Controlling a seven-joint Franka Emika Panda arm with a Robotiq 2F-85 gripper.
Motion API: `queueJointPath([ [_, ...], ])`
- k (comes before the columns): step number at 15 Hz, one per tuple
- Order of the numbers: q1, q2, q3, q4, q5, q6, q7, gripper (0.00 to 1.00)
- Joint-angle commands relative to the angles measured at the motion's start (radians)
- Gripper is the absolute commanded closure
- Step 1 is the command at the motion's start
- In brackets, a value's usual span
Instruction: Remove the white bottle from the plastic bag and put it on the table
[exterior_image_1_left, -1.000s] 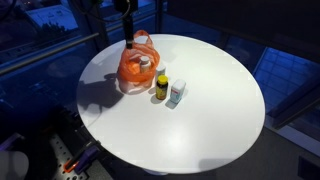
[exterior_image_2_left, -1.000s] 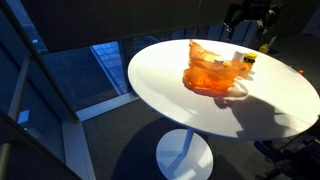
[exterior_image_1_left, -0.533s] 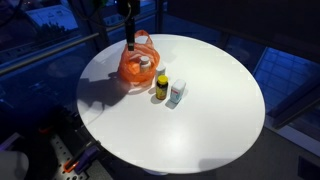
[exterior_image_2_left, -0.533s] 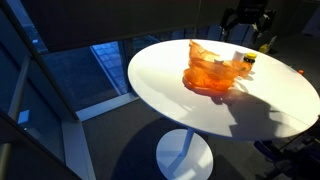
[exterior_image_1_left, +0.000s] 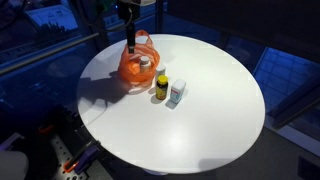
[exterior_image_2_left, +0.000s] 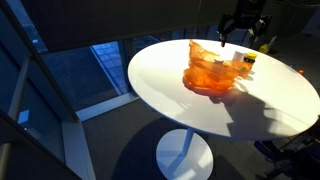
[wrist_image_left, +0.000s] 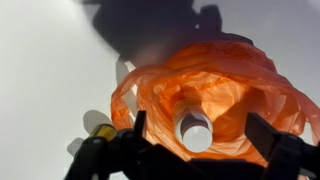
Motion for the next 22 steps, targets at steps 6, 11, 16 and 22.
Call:
queueJointPath([
  [6,0.029,0.159,-0.033,0.128,-0.004,0.059,-0.065,0.0],
  [11,0.054,0.243,-0.066,0.18,-0.017,0.109,-0.045,0.0],
  [16,0.082,0.3,-0.096,0.206,-0.018,0.141,-0.04,0.0],
  [22,0.105,0.322,-0.125,0.224,-0.019,0.159,-0.029,0.51],
])
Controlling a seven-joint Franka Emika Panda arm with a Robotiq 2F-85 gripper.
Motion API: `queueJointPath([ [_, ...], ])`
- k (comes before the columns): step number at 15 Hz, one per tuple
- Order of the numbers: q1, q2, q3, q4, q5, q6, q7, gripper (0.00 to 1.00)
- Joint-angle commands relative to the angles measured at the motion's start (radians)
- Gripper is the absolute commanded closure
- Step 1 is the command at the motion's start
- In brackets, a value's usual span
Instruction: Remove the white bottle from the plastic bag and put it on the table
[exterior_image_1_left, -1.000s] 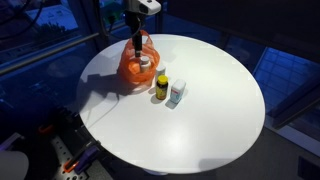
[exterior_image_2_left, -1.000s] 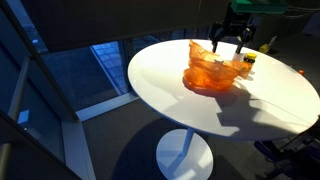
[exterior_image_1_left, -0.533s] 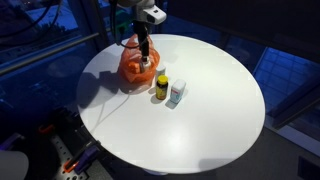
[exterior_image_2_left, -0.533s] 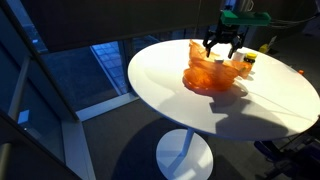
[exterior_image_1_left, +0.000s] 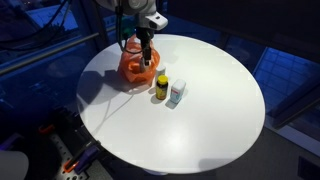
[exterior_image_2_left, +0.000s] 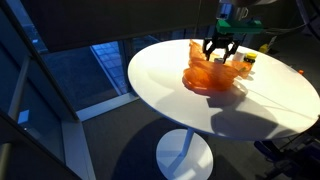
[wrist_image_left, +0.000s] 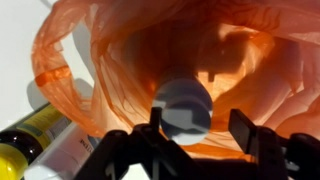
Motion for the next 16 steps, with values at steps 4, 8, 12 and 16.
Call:
queueJointPath([
  [4,0.009,-0.018,-0.019,0.043,0.007,-0.018,0.016,0.81],
  [8,-0.002,-0.058,-0.008,0.064,0.037,-0.047,0.015,0.81],
  [12,-0.012,-0.101,-0.01,0.088,0.064,-0.101,0.027,0.81],
  [16,-0.023,-0.111,-0.031,0.136,0.049,-0.146,0.094,0.81],
])
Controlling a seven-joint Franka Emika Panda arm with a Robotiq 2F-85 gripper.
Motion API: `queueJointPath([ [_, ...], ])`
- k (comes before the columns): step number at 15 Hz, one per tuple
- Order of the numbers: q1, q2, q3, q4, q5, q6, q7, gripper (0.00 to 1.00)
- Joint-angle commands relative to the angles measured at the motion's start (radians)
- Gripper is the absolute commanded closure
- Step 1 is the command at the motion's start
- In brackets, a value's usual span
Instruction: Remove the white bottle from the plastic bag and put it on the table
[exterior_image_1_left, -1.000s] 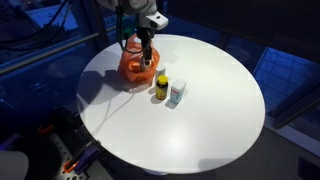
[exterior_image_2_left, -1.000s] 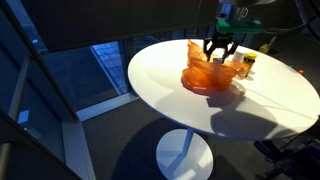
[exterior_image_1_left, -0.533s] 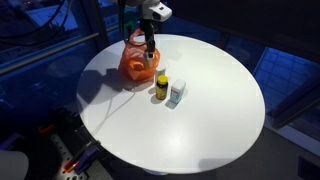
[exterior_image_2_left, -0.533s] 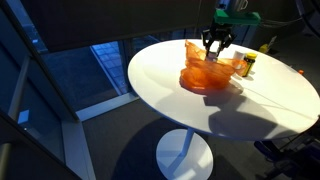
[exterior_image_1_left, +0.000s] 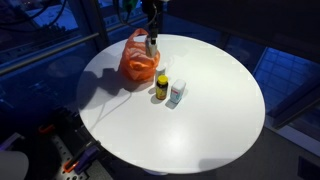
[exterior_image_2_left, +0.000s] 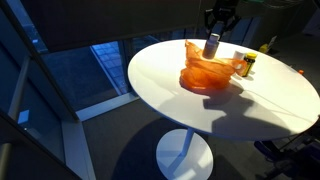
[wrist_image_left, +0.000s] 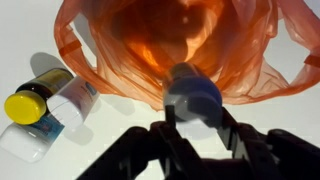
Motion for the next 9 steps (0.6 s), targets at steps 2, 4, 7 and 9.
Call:
queueJointPath([
  [2,-0.018,0.006,-0.027,0.078,-0.005,-0.049,0.094,0.81],
  [4,-0.028,0.028,-0.04,0.114,-0.006,-0.053,0.135,0.81],
  [7,-0.045,0.068,-0.056,0.162,-0.008,-0.064,0.188,0.81],
  [9,-0.056,0.102,-0.067,0.19,-0.011,-0.069,0.218,0.81],
])
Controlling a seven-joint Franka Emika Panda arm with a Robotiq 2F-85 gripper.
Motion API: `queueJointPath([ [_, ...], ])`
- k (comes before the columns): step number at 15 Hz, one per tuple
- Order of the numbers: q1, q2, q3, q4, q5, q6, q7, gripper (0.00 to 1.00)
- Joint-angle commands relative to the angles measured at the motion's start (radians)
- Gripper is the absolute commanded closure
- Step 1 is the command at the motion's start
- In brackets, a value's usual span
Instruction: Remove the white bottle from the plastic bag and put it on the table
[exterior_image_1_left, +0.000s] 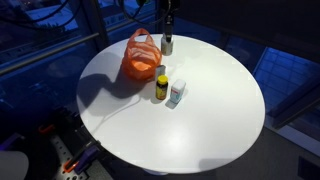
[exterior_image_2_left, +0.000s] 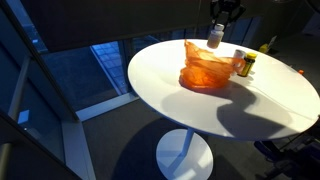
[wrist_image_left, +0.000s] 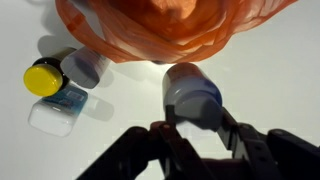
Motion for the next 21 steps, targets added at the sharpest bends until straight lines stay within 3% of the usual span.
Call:
queueJointPath([
  [1,-0.019,0.076,-0.016,0.094,-0.012,-0.04,0.07,0.81],
  [8,-0.05,0.185,-0.037,0.155,-0.008,-0.066,0.097,0.81],
  [19,-0.065,0.242,-0.055,0.156,-0.015,-0.09,0.089,0.81],
  [20,-0.065,0.241,-0.055,0.154,-0.014,-0.092,0.086,0.69],
  [21,-0.068,0.235,-0.05,0.148,-0.009,-0.1,0.074,0.31],
])
